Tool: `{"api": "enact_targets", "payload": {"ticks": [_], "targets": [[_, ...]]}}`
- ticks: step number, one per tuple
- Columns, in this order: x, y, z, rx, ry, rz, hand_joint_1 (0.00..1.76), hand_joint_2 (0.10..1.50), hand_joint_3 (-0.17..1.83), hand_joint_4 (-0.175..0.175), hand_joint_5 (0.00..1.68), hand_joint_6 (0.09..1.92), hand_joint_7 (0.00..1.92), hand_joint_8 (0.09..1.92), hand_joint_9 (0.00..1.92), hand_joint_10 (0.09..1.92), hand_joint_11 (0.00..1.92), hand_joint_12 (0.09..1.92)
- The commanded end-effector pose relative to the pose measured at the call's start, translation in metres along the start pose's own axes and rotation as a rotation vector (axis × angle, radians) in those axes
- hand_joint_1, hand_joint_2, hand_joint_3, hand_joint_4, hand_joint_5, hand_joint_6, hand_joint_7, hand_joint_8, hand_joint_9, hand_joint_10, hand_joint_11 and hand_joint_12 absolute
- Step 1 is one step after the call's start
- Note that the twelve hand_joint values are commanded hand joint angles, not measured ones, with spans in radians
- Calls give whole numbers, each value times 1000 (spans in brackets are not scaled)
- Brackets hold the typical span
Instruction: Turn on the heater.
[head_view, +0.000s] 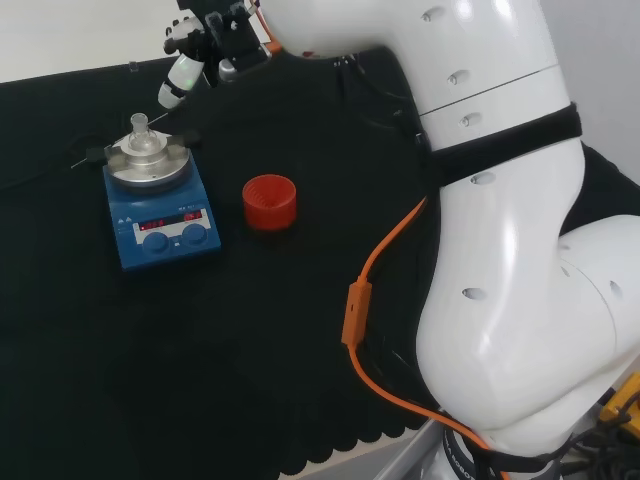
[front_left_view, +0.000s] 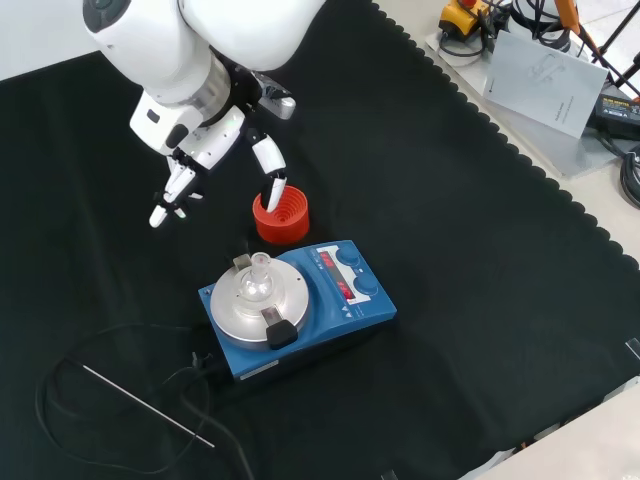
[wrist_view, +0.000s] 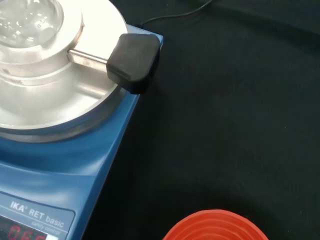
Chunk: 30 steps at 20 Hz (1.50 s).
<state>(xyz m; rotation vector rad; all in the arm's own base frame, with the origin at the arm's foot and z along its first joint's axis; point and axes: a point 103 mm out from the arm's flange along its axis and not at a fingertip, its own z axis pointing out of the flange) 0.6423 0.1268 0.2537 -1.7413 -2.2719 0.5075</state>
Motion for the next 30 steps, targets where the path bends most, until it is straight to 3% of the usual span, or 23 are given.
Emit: {"api": "enact_targets", "payload": {"ticks": [1,11,19,25,30], "targets": [[0,0,-2,-10,4,-3,525,423,792,-67,77,87,325,924,839,868,1009,1268],[-1,-13,-5,-37,20,5,526,430,795,-71,89,87,339,925,857,860,1015,1264],[-24,-49,2,-48,45,69,554,439,799,-72,102,87,390,932,866,850,1019,1260],[-39,-81,13,-58,72,133,788,444,855,-58,142,87,706,938,950,810,1023,1254],[-43,-103,18,-75,97,161,934,444,907,-55,170,87,974,1014,1138,779,1111,1190]]}}
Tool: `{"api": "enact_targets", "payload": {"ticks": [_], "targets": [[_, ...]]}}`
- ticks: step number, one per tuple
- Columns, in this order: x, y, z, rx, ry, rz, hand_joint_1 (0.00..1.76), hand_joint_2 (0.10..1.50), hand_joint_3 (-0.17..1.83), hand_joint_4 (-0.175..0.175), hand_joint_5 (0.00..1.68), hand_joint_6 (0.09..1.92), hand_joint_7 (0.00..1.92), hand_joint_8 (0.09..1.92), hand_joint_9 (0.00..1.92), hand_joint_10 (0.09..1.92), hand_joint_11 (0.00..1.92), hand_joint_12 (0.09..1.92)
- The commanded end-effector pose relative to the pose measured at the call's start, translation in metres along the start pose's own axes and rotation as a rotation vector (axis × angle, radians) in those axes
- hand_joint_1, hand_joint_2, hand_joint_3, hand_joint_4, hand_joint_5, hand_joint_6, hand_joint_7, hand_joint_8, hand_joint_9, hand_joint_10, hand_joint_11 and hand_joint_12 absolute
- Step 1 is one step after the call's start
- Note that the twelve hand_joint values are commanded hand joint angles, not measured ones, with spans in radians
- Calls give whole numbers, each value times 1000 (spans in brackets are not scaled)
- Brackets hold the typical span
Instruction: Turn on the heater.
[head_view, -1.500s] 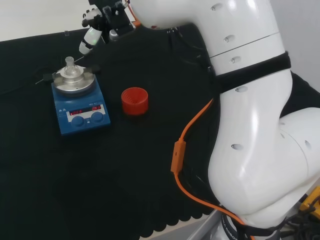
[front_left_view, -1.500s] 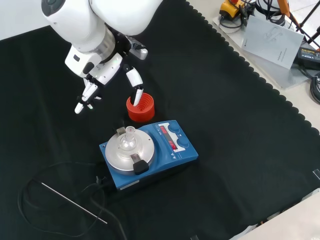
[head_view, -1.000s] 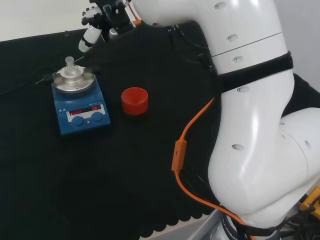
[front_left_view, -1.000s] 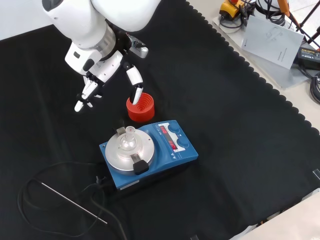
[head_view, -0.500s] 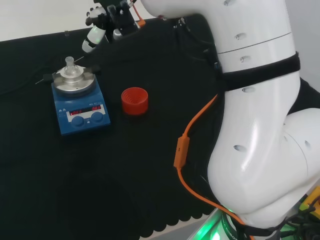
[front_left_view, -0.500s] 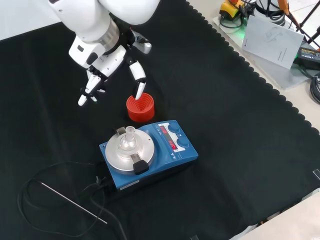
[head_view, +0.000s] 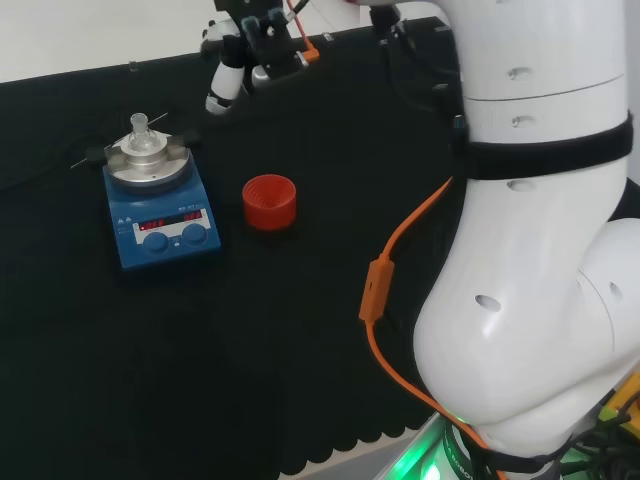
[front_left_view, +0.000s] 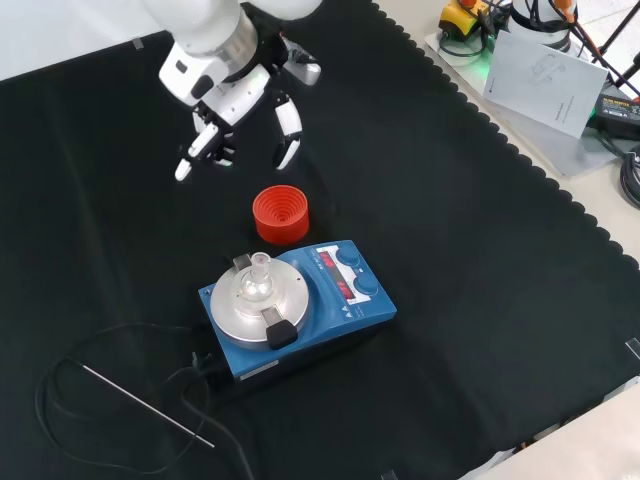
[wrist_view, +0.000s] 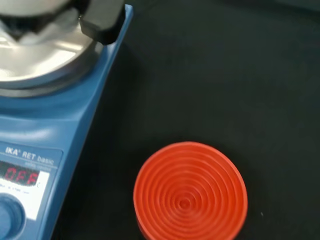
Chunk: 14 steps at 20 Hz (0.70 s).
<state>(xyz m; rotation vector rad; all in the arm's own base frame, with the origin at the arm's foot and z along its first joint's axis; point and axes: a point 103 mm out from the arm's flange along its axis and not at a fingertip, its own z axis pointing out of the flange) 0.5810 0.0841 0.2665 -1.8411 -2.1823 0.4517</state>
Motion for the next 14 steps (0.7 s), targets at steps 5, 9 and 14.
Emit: {"api": "enact_targets", "payload": {"ticks": [5,9,14], "targets": [[-17,-53,1,-79,43,78,1088,449,953,-65,203,87,1225,971,1330,782,1292,1102],[-16,-67,6,-83,54,81,1160,449,972,-71,219,87,1312,933,1409,778,1373,1084],[-14,-78,13,-75,77,82,1186,450,980,-73,231,87,1349,930,1437,778,1400,1091]]}}
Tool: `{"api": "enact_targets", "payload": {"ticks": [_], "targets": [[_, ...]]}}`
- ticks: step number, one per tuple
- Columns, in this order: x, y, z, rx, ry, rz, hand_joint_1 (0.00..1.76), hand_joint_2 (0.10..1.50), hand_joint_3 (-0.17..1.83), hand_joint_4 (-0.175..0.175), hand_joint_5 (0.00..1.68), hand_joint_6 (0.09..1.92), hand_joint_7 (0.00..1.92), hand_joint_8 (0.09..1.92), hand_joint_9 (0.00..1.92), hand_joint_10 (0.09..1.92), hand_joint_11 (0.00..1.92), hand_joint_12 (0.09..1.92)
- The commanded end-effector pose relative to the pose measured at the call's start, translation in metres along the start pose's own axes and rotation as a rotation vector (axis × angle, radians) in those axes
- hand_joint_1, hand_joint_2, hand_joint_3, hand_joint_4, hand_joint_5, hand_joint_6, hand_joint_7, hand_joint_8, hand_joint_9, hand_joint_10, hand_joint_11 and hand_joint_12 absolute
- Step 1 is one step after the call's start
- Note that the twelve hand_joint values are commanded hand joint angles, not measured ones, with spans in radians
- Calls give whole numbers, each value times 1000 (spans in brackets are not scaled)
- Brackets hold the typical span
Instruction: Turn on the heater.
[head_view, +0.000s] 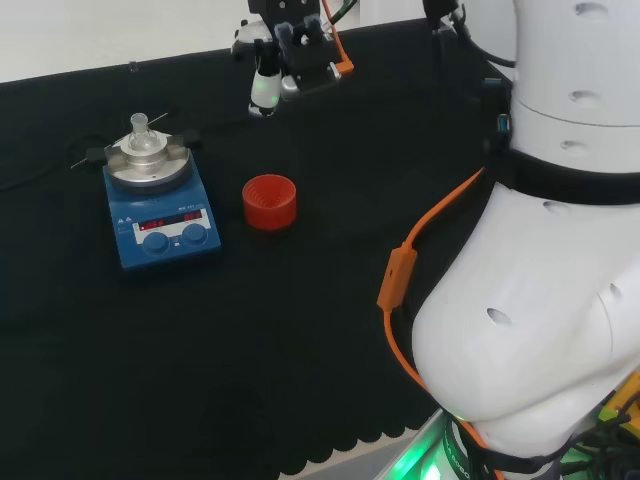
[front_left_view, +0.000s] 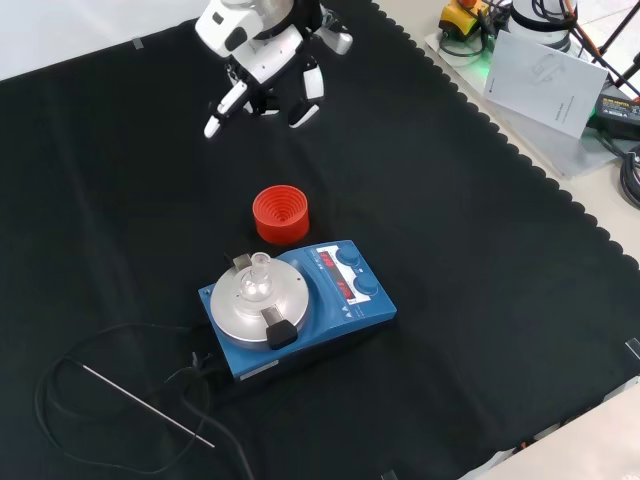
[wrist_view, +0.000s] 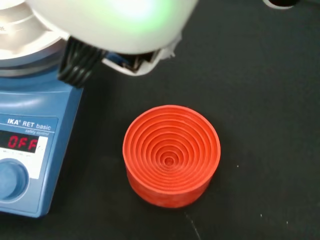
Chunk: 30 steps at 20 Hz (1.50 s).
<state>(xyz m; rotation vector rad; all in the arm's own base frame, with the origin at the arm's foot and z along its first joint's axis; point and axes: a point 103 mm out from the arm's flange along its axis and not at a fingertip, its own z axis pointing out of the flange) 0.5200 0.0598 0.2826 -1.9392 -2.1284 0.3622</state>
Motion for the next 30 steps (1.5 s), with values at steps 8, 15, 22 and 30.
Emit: {"api": "enact_targets", "payload": {"ticks": [8,15,22,30], "targets": [[1,-27,7,-8,45,0,1282,417,1048,-78,243,87,1376,872,1461,768,1429,1096],[3,-36,8,-5,57,-16,1436,349,1155,-83,248,87,1369,819,1473,762,1441,1097],[8,-50,14,-17,59,-19,1438,377,1164,-82,260,87,1308,935,1470,735,1454,1081],[8,-66,14,-54,29,-21,1587,252,1325,-94,322,87,1279,1150,1382,912,1304,975]]}}
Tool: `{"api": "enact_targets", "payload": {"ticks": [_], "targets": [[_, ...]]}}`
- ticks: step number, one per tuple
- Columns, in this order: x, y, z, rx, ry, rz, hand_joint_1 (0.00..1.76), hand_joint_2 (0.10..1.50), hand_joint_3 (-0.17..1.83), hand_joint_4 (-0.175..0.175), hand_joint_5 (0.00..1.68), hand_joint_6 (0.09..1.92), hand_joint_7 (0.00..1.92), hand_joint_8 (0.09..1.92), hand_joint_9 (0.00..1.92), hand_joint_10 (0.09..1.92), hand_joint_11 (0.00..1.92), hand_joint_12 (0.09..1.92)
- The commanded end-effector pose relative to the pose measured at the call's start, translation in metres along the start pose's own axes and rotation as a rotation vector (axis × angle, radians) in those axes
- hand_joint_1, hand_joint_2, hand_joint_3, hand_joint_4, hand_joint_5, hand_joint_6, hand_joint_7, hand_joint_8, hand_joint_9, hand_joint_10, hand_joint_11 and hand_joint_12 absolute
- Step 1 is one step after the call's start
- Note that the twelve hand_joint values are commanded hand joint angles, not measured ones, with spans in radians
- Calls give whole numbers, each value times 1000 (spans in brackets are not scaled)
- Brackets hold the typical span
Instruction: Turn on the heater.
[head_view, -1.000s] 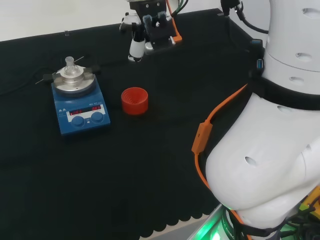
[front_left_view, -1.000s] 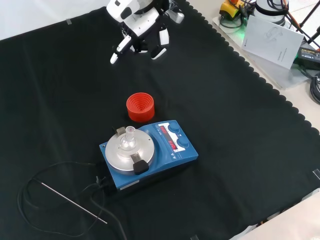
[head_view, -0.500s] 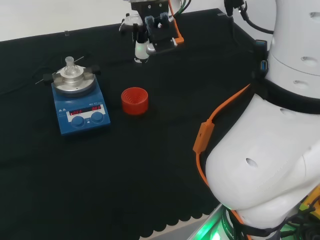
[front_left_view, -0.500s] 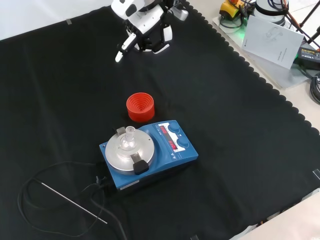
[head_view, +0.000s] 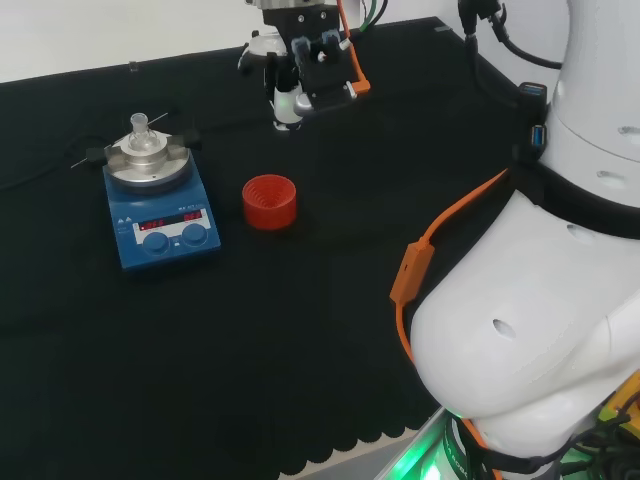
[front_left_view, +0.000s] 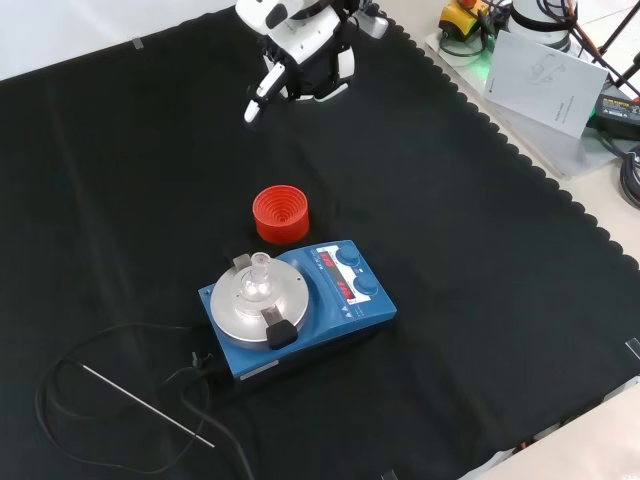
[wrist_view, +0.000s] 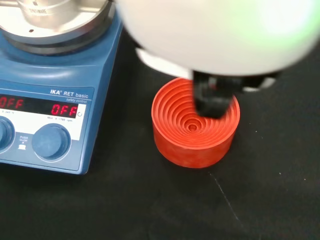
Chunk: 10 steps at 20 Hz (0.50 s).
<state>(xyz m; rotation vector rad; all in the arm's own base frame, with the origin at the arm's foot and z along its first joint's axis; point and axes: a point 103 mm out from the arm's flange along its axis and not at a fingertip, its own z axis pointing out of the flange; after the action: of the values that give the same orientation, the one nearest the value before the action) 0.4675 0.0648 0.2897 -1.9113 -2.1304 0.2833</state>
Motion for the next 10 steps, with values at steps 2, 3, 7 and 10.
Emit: {"api": "enact_targets", "payload": {"ticks": [2,3,7,10], "targets": [[-4,-18,3,-34,-2,8,1595,226,1382,-94,334,87,1281,1195,1378,966,1282,966],[-5,-19,4,-36,8,11,1599,212,1412,-95,337,87,1283,1219,1380,989,1283,960],[-7,-21,7,-31,17,20,1505,299,1400,-98,353,87,1360,1296,1535,1101,1359,985],[-6,-21,7,-31,26,20,1523,432,1157,-103,355,87,1462,1388,1572,1203,1390,1040]]}}
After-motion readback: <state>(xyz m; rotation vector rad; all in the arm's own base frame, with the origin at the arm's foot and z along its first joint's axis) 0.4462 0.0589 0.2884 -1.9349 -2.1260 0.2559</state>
